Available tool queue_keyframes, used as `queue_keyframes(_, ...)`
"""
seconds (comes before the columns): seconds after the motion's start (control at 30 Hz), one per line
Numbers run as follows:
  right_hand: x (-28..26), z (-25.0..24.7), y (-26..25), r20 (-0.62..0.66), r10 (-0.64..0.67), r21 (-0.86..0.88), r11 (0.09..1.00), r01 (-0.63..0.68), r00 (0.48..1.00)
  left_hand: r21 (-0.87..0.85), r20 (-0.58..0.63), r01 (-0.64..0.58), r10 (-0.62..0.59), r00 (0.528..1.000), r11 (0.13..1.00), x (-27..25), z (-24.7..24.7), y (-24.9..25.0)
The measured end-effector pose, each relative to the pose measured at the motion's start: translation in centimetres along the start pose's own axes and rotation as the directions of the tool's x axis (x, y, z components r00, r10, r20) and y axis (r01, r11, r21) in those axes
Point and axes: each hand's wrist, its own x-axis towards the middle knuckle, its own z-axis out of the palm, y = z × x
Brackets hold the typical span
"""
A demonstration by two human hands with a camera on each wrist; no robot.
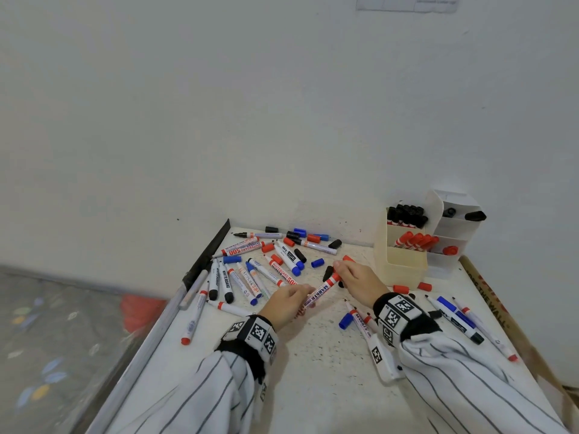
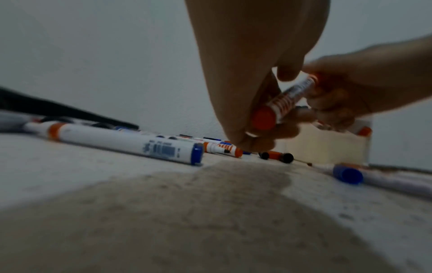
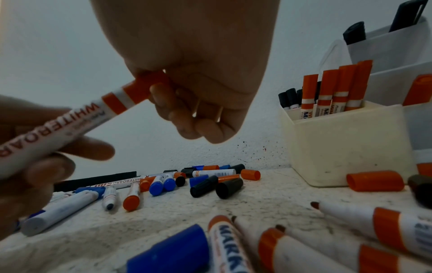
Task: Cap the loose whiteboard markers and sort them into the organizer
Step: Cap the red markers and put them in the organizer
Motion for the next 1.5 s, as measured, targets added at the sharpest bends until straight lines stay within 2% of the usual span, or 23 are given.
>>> queue_keyframes(0.1,0.5,-0.2,-0.3,-0.083,0.016,0.04,0.999,-0.013,0.996,0.123,-0.206,0.06,-0.034,0.978,0.991,-0.5,-2.8,-1.2)
queue_keyframes(0.13,0.7,-0.2,-0.5,-0.111,0.021,0.046,0.999,-0.016,0.994,0.203,-0.291,0.128,-0.065,0.955,0.971,-0.7,-3.9,-1.8)
queue_keyframes(0.2,1.1,-0.2,-0.6,-0.16,0.041,0.051,0.998,-0.033,0.986,0.362,-0.376,0.285,-0.14,0.916,0.888,-1.2,-5.8,-2.8)
queue_keyframes(0.27,1.5,0.0,-0.8,-0.18,0.068,0.062,0.996,-0.058,0.981,0.473,-0.384,0.374,-0.196,0.902,0.798,-2.0,-6.9,-3.8)
queue_keyframes(0.37,2.0,0.3,-1.1,-0.196,0.076,0.061,0.996,-0.065,0.978,0.547,-0.374,0.405,-0.218,0.901,0.733,-2.6,-7.3,-4.5)
queue_keyframes(0.43,2.1,0.5,-1.2,-0.204,0.073,0.063,0.996,-0.061,0.976,0.561,-0.373,0.413,-0.226,0.9,0.718,-2.9,-7.1,-4.7)
queue_keyframes(0.57,2.3,0.3,-0.8,-0.208,0.074,0.042,0.997,-0.067,0.975,0.522,-0.366,0.423,-0.253,0.895,0.741,-3.0,-6.4,-4.4)
queue_keyframes(0.7,2.4,-1.4,-0.1,-0.31,0.05,0.076,0.997,-0.028,0.949,0.507,-0.367,0.367,-0.19,0.911,0.78,-2.9,-5.6,-3.6)
queue_keyframes(0.87,2.6,-5.9,0.5,-0.504,0.001,0.0,1.0,-0.001,0.864,0.454,-0.311,0.15,-0.001,0.95,0.878,-1.8,-4.3,-2.3)
queue_keyframes(1.03,1.9,-10.4,1.8,-0.629,0.096,-0.066,0.982,-0.176,0.772,0.503,-0.255,0.007,0.141,0.956,0.864,-0.3,-3.3,-1.4)
queue_keyframes(1.13,1.3,-11.3,2.7,-0.651,0.088,-0.166,0.953,-0.255,0.754,0.495,-0.22,-0.017,0.145,0.965,0.868,0.5,-3.0,-1.3)
queue_keyframes(1.2,1.1,-11.3,3.0,-0.656,0.068,-0.198,0.946,-0.258,0.752,0.475,-0.205,-0.014,0.126,0.97,0.88,0.9,-2.8,-1.3)
queue_keyframes(1.33,1.6,-11.4,3.3,-0.743,0.028,-0.173,0.957,-0.232,0.669,0.412,-0.2,0.02,0.069,0.977,0.911,1.3,-2.8,-1.1)
queue_keyframes(1.37,1.8,-11.5,3.4,-0.749,0.006,-0.188,0.957,-0.221,0.662,0.391,-0.204,0.032,0.053,0.978,0.92,1.4,-2.9,-1.0)
queue_keyframes(1.5,2.6,-11.8,3.5,-0.675,-0.025,-0.237,0.954,-0.184,0.738,0.36,-0.208,0.065,0.013,0.978,0.931,1.9,-3.3,-1.0)
